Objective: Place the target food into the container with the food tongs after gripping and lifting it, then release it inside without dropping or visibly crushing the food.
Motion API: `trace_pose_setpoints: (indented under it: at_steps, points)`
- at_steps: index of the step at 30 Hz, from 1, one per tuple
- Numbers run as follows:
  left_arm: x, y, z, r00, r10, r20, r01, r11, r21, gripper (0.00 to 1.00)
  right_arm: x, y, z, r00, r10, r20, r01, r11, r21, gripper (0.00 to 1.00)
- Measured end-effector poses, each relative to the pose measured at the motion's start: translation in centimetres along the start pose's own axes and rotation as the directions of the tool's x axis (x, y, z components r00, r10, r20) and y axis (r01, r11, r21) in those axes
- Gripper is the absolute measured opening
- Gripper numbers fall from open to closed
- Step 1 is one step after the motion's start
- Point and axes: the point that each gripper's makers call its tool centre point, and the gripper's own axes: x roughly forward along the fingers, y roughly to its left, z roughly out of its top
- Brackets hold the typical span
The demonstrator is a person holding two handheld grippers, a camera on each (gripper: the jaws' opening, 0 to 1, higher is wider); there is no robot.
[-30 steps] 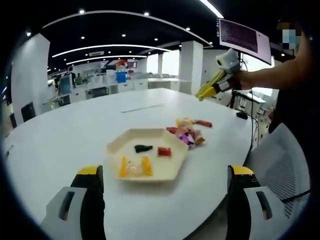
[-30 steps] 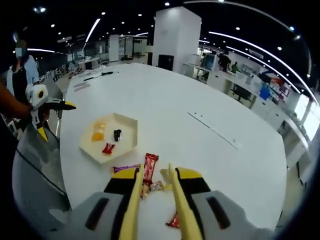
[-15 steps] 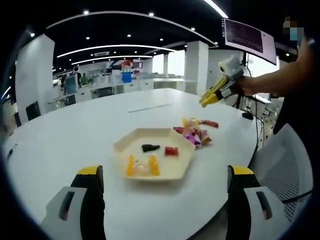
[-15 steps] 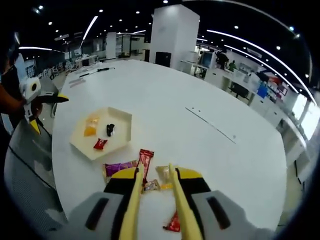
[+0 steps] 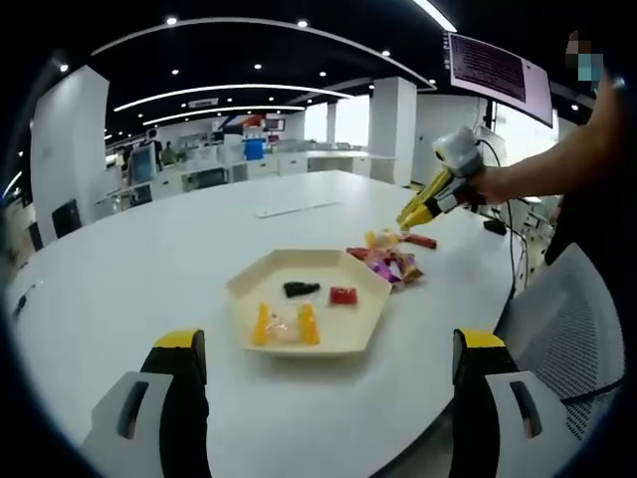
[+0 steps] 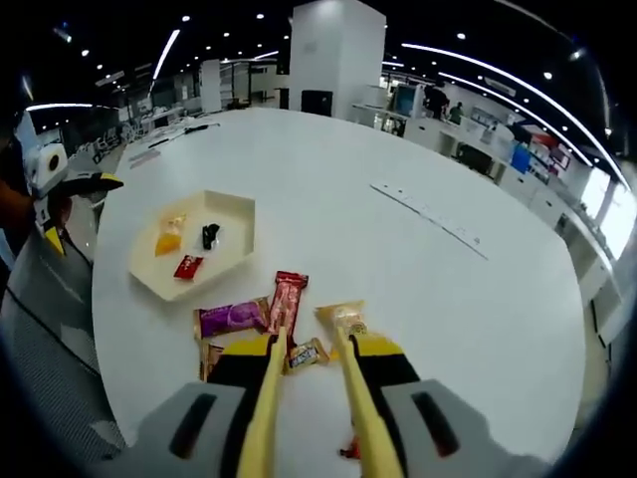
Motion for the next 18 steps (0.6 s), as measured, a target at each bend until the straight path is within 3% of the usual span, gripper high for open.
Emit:
trace_pose_setpoints:
  at_steps: [18]
  points:
    - [0.1, 0.2, -0.5, 1.0, 0.008, -0.023, -0.009, 1.0, -0.018, 1.0, 2.8, 0.7, -2.3, 0.996, 0.066, -0.068, -0.071, 0.994, -0.085, 0.28]
